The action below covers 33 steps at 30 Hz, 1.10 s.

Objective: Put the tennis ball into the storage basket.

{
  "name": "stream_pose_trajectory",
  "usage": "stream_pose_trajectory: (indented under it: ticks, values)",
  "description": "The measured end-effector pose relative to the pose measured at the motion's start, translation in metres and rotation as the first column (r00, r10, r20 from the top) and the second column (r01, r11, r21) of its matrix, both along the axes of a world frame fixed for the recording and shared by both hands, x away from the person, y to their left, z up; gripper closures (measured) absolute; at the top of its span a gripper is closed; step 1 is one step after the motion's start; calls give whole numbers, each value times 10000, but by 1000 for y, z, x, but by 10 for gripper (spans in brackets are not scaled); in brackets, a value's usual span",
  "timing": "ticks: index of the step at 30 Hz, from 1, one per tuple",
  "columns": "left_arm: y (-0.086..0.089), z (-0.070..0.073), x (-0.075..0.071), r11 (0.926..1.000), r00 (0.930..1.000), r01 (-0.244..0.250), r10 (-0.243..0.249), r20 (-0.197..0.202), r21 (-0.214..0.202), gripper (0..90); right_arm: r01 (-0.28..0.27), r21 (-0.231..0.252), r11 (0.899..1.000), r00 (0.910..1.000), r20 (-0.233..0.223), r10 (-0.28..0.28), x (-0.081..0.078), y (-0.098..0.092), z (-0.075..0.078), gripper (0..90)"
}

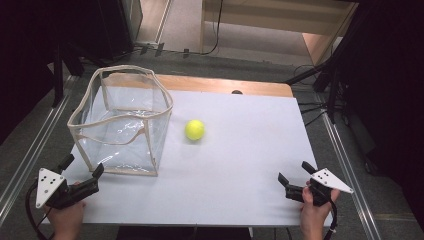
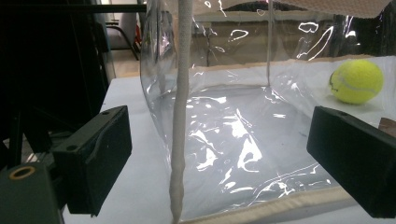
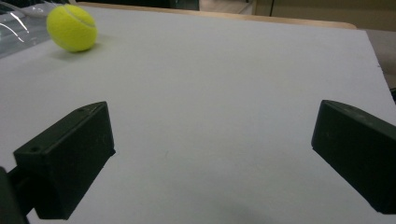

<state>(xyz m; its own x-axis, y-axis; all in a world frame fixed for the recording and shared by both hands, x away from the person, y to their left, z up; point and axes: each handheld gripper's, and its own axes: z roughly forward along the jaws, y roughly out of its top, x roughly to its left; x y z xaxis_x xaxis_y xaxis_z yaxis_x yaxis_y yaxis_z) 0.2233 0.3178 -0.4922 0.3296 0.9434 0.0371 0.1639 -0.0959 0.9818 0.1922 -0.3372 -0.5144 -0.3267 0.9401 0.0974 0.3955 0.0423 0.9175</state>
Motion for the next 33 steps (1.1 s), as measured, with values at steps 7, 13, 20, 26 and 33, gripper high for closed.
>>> stream_pose_trajectory:
  ticks: [7, 13, 20, 26, 33]
  values:
    - [0, 0, 0, 10000, 10000, 7, -7, 1, -6, 69, -31, -238, 9997, 10000, -22, 30, 2, 7, 6, 0]
    - [0, 0, -1, 10000, 10000, 10, -10, -2, 10, 69, -160, -316, 9994, 9999, -6, 160, 7, 14, 16, 0]
    - [-2, 0, 0, 10000, 10000, -26, 26, 13, 80, 69, -122, -512, 9986, 9999, -33, 120, 14, 26, 25, 0]
    - [-3, -1, -1, 9998, 10000, -75, 74, 33, 191, 69, -419, -570, 9975, 9990, -144, 412, 27, 39, 34, 0]
    - [-3, -1, -1, 9996, 10000, -26, 24, 66, 269, 69, -643, -916, 9937, 9978, -209, 626, 44, 54, 45, 0]
